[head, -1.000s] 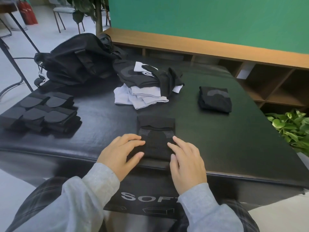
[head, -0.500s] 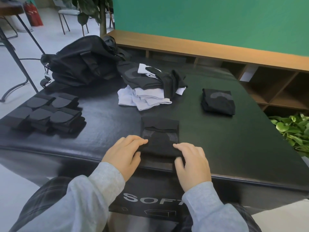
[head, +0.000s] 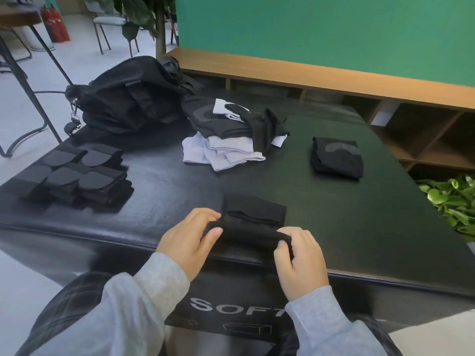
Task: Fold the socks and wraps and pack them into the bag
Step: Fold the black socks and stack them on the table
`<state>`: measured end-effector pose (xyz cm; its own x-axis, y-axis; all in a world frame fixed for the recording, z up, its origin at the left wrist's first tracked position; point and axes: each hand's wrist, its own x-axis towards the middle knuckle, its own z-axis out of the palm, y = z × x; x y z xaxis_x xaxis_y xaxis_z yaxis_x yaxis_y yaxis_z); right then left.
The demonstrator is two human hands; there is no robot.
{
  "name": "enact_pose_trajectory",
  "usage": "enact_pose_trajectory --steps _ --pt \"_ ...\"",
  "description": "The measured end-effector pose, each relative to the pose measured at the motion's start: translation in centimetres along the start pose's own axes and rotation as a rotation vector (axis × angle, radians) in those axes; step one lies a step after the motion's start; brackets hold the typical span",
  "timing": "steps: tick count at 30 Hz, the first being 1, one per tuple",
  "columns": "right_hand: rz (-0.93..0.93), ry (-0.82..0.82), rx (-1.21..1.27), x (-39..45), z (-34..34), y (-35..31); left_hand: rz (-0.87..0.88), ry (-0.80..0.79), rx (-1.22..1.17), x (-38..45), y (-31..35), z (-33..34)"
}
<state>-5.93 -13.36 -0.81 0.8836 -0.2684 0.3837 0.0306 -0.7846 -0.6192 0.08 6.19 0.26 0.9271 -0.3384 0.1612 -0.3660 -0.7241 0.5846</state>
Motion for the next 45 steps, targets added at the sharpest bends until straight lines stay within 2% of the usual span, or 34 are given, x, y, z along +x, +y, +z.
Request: enact_pose_trajectory --steps 6,12,16,19,28,32,34,37,39,41,45 --pt "0.173 -0.088 0.031 0.0 0.1 -0.2 -0.053 0.04 -0.053 0.0 0.0 0.2" --pt "0.239 -0.119 -0.042 0.8 -0.1 -1.0 -0.091 0.021 -0.038 1.1 0.3 0.0" --pt "0.293 -0.133 -0.118 1.6 -0.4 -1.3 -0.155 -0.057 0.087 2.3 0.7 -0.2" --pt "0.332 -0.136 -0.166 2.2 -0.4 -1.5 -0.161 -0.052 0.13 3.2 1.1 -0.3" --pt "0.383 -0.156 -0.235 3.8 -0.3 -1.8 -0.185 -0.041 0.036 4.8 1.5 -0.2" --pt "0.359 -0.138 -0.14 3.2 -0.7 -1.7 -0.111 -0.05 -0.106 4.0 0.8 -0.1" --pt "0.303 -0.074 -0.07 2.5 -0.5 -1.5 -0.036 -0.044 -0.171 3.9 0.2 0.2" --pt "0.087 0.072 -0.023 1.5 0.2 -0.8 0.022 -0.056 -0.228 3.8 -0.4 0.6" --pt "-0.036 0.113 -0.001 1.3 0.5 -0.3 0.026 -0.063 -0.22 3.8 -0.4 0.6" --pt "-0.059 0.058 0.038 1.4 0.4 -0.1 -0.023 -0.09 -0.192 3.8 -0.4 0.7" --pt "0.136 -0.128 0.024 1.6 0.1 -0.1 -0.1 -0.121 -0.175 3.8 0.1 0.4"
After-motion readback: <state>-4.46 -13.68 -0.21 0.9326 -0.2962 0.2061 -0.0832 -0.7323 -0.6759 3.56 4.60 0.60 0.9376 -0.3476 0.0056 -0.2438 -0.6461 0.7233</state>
